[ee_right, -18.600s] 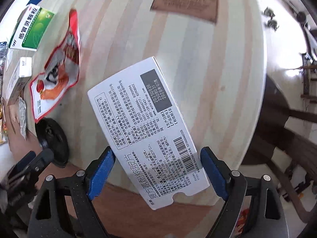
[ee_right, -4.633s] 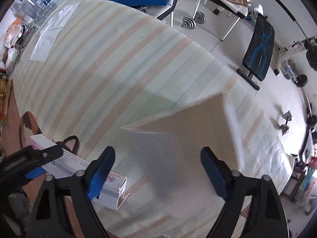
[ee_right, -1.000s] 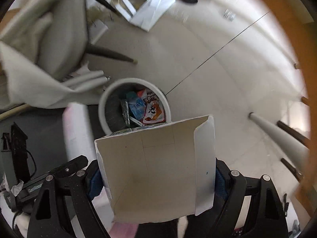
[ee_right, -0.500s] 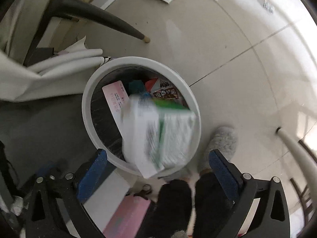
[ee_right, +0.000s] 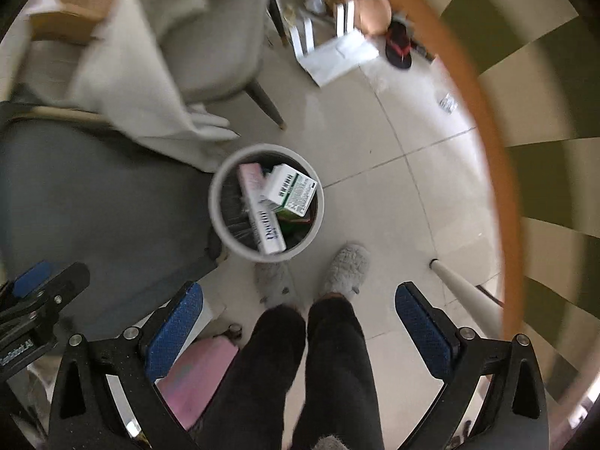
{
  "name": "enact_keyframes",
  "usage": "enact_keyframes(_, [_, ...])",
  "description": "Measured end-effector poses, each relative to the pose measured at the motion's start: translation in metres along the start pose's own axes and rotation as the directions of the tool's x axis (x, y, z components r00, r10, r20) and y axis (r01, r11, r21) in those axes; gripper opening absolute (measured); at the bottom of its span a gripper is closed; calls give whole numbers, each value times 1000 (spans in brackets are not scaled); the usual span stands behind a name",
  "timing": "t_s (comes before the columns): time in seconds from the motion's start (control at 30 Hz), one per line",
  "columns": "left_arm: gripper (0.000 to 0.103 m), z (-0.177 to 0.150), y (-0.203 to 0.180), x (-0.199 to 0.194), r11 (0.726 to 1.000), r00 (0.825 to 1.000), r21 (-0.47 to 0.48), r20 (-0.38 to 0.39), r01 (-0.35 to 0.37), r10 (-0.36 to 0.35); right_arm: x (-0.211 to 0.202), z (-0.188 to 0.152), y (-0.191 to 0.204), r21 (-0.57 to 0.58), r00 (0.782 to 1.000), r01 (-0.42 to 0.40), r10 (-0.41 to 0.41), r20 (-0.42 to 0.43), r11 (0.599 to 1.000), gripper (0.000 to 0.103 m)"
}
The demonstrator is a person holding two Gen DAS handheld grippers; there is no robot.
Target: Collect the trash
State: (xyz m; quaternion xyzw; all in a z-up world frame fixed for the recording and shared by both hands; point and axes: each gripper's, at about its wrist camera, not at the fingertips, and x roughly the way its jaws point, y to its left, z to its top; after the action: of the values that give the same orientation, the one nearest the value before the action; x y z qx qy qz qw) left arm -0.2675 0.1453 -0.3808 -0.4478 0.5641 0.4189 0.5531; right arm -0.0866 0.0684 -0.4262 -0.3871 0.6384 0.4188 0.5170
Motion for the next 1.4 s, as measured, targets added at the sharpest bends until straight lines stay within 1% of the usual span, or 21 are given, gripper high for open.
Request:
enact_keyframes(0.07, [97,-7,-3,-48,1000,999,5,26,24,-24,-49,-9,7,-8,1000,-15,15,18,1000,103])
enact_keyframes(0.13, [97,-14,-6,-86,999,998,14,54,29,-30,-96,-20,8,-12,998,-42,42,44,999,103])
enact_keyframes(0.17, [97,-19,-7,-112,999,997,21,72,35,-36,-121,-26,9,-17,997,-44,45,61,999,103])
enact_keyframes(0.23, [97,-27,-8,-140,999,994,20,100,50,-52,-163,-40,10,-24,994,-56,58,93,998,103])
enact_keyframes(0.27, [97,-32,-8,-160,997,991,21,114,68,-70,-183,-45,10,-29,992,-59,62,109,998,103])
enact_keyframes(0.3, [97,-37,-9,-169,997,989,18,123,76,-78,-199,-50,11,-34,991,-62,66,121,997,103])
enact_keyframes(0.33, [97,-42,-8,-186,995,986,10,135,100,-100,-217,-56,11,-39,988,-68,73,137,997,103])
enact_keyframes(0.4, [97,-49,-7,-206,989,978,3,150,147,-145,-252,-67,11,-51,982,-79,87,165,996,103])
enact_keyframes(0.43, [97,-51,-8,-213,987,975,2,153,162,-160,-263,-71,12,-54,981,-82,91,173,995,103])
enact_keyframes(0.57, [97,-64,-6,-251,970,953,-3,191,242,-237,-307,-84,14,-80,973,-111,124,193,991,103])
enact_keyframes(0.63, [97,-68,-4,-268,963,941,-2,213,271,-264,-321,-90,15,-95,969,-127,144,199,987,103])
enact_keyframes(0.8, [97,-82,-4,-299,949,917,-2,258,316,-305,-359,-107,20,-144,956,-168,197,215,975,103])
enact_keyframes(0.87, [97,-87,-3,-308,946,909,3,277,323,-312,-369,-111,22,-162,951,-187,220,217,969,103])
enact_keyframes(0.93, [100,-91,-4,-316,948,905,13,295,317,-307,-377,-114,25,-175,948,-188,225,223,966,103])
enact_keyframes(1.07, [100,-98,-4,-326,947,897,20,312,322,-312,-389,-119,30,-201,945,-185,230,233,962,103])
enact_keyframes(1.4, [100,-106,0,-331,947,896,20,320,319,-309,-396,-123,37,-227,941,-193,246,233,955,103])
